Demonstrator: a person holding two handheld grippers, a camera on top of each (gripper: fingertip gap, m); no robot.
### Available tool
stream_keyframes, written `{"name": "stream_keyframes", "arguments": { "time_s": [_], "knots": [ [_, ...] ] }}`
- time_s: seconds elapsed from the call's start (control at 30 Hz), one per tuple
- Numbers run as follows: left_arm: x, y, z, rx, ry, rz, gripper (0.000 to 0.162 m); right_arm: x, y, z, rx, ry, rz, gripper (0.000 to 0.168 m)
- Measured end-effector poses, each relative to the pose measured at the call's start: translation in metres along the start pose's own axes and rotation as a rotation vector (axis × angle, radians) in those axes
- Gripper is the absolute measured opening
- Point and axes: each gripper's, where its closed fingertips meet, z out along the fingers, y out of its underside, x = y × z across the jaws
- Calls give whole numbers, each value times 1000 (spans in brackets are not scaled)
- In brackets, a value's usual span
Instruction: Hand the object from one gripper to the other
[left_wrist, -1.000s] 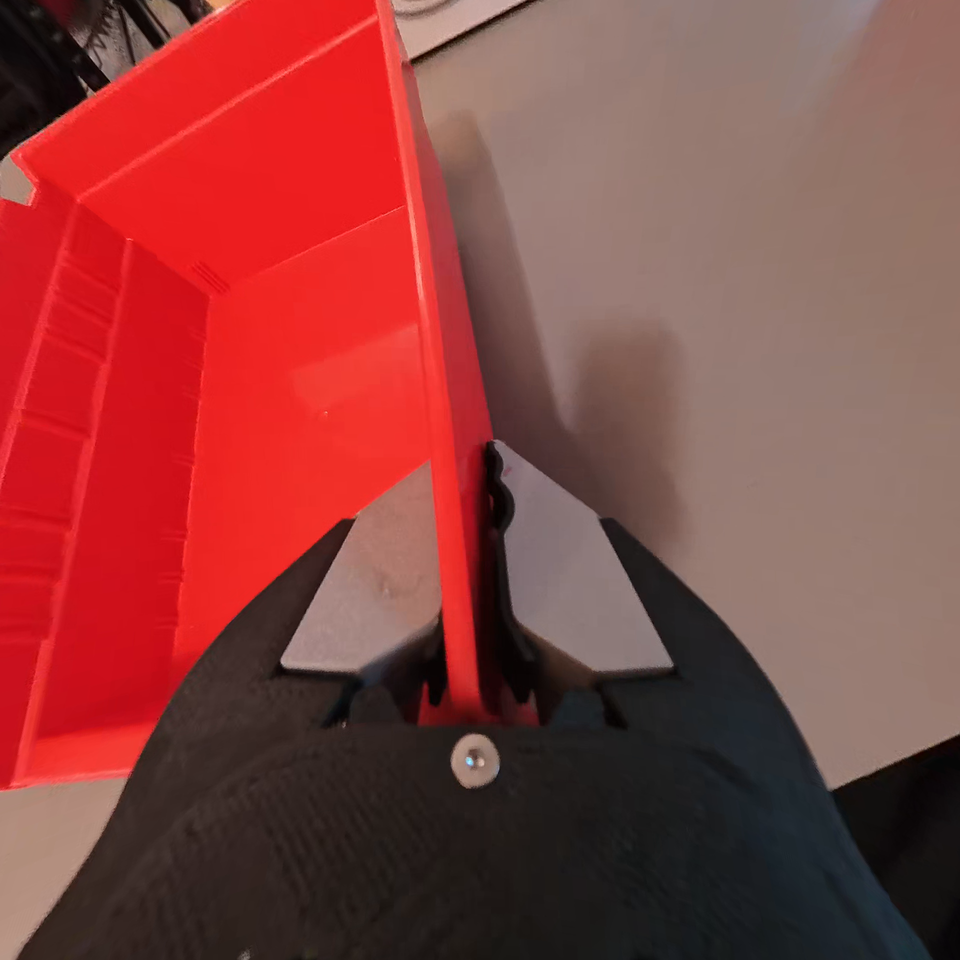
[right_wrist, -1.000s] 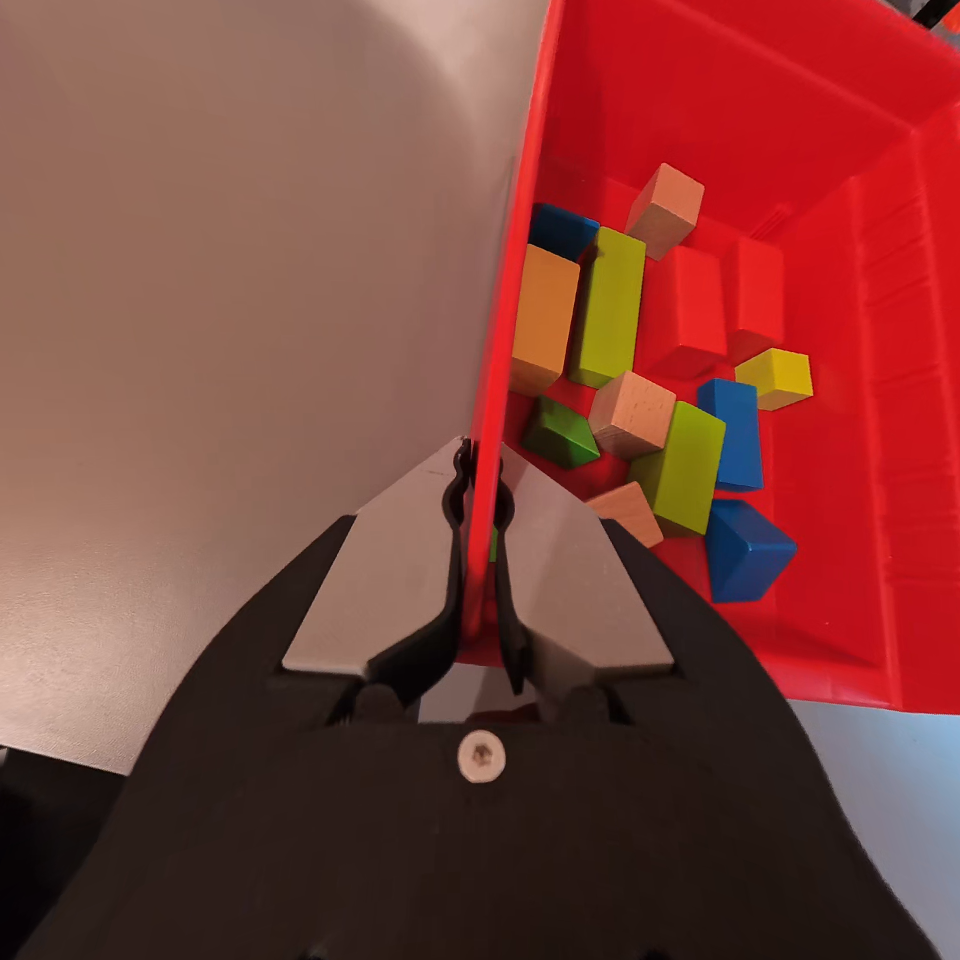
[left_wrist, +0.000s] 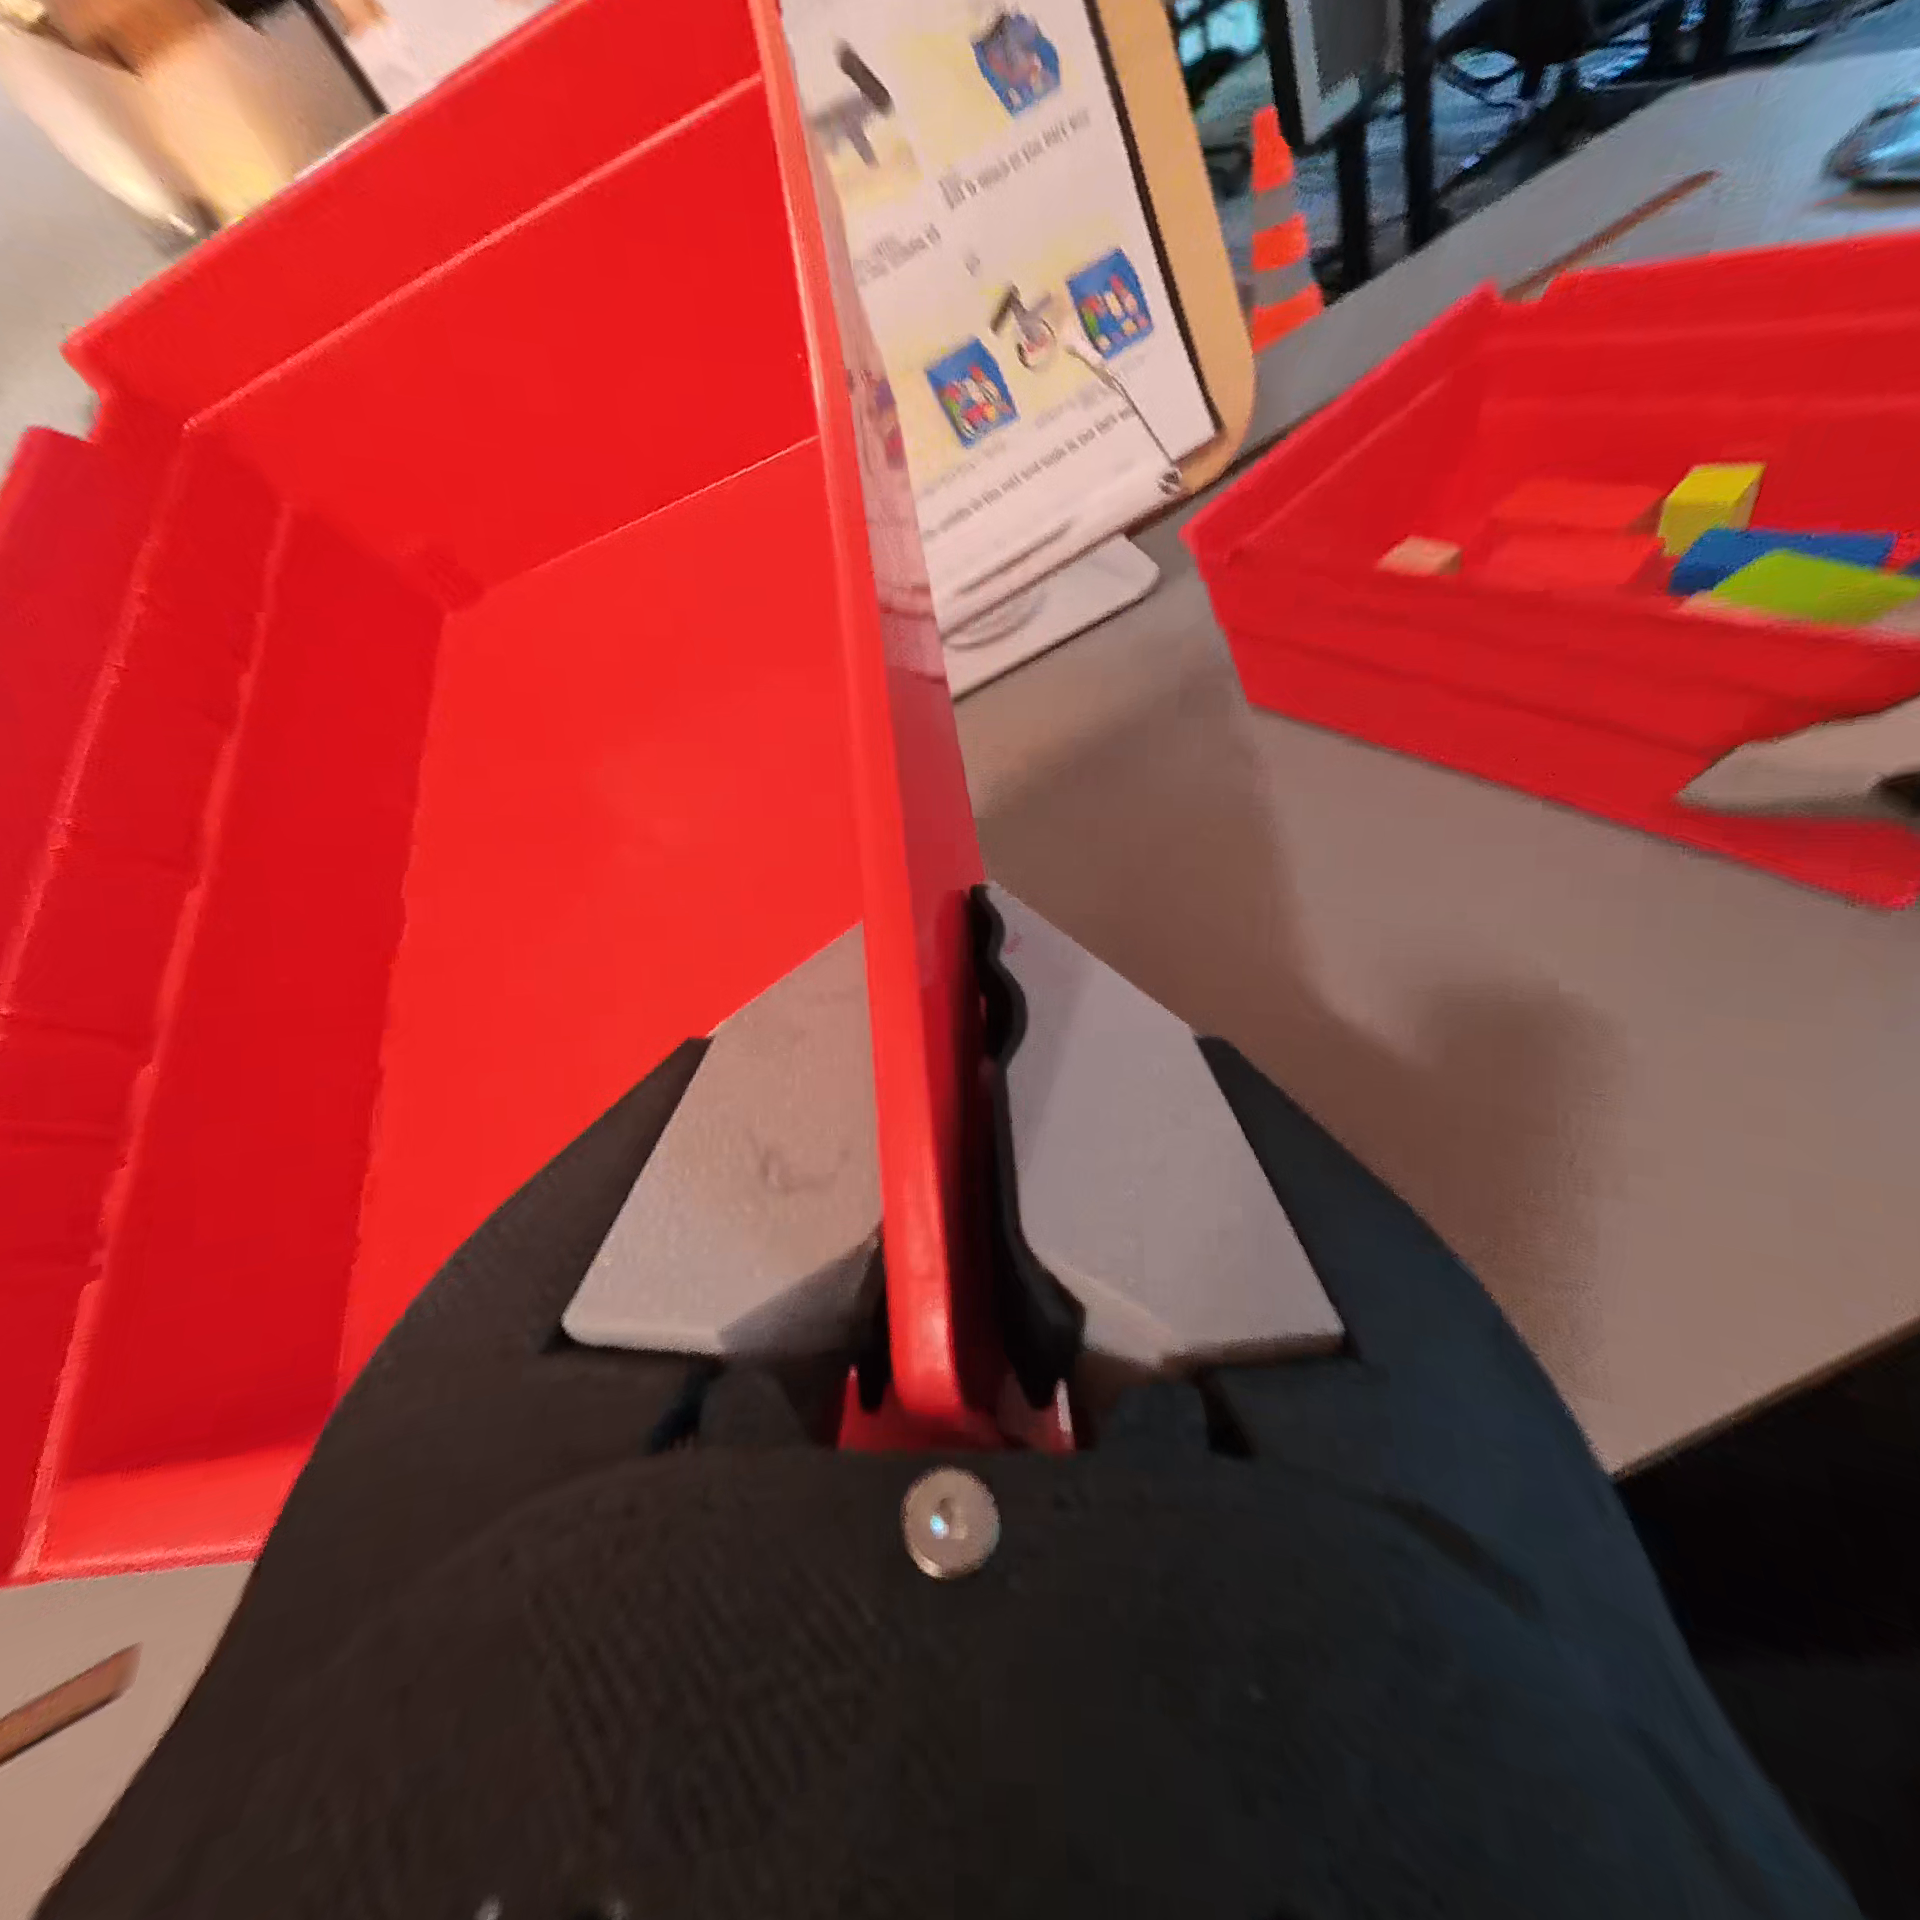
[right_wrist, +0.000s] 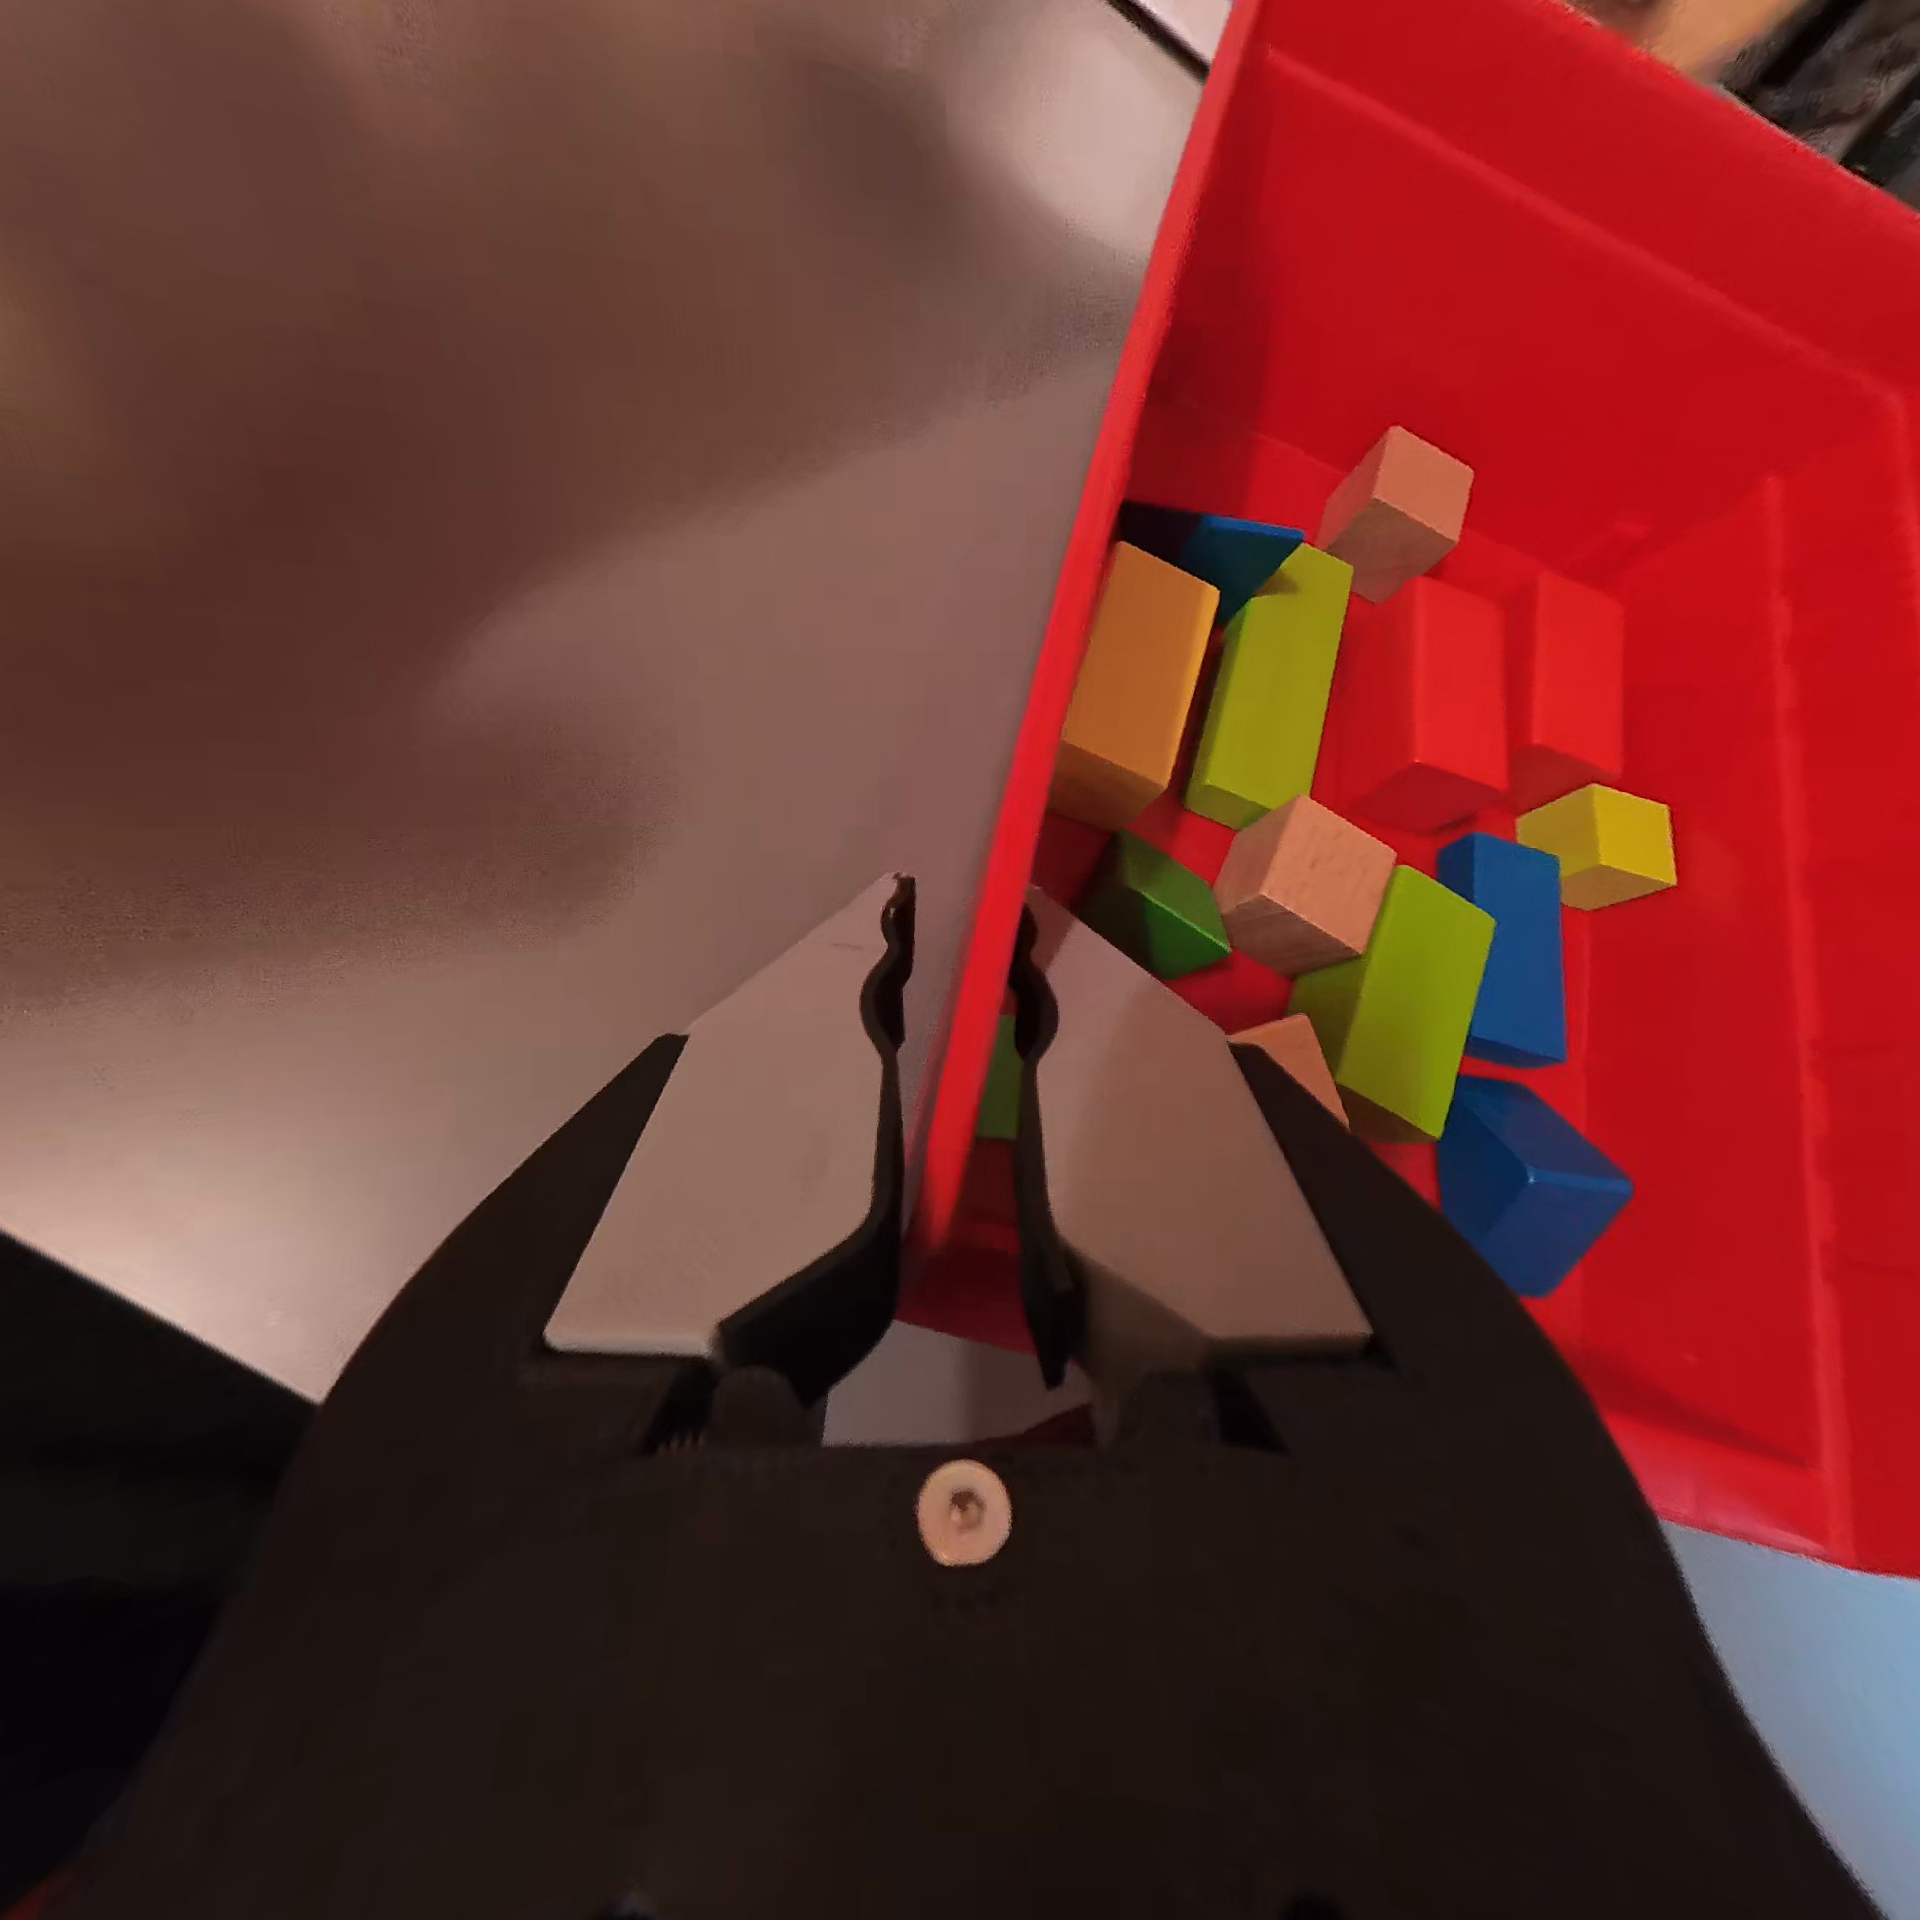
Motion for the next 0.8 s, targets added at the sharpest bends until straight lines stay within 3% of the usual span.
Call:
{"name": "stream_keyframes", "arguments": {
  "time_s": [0.27,0.37,0.43,0.53,0.67,0.8],
  "knots": [
    [-32,-22,-45,103,-114,9,2,-195,-90,33,60,-259,-210,52],
    [-48,-19,-51,108,-150,1,2,-239,-116,16,154,-366,-239,49],
    [-56,-16,-54,111,-152,-12,3,-243,-120,3,196,-369,-278,57],
    [-63,-14,-54,118,-141,-41,2,-231,-116,-13,230,-366,-292,54],
    [-57,-15,-49,108,-135,-32,3,-196,-102,-34,246,-380,-241,57],
    [-37,-24,-47,122,-98,-4,2,-156,-90,-66,299,-423,-149,49]
  ]
}}
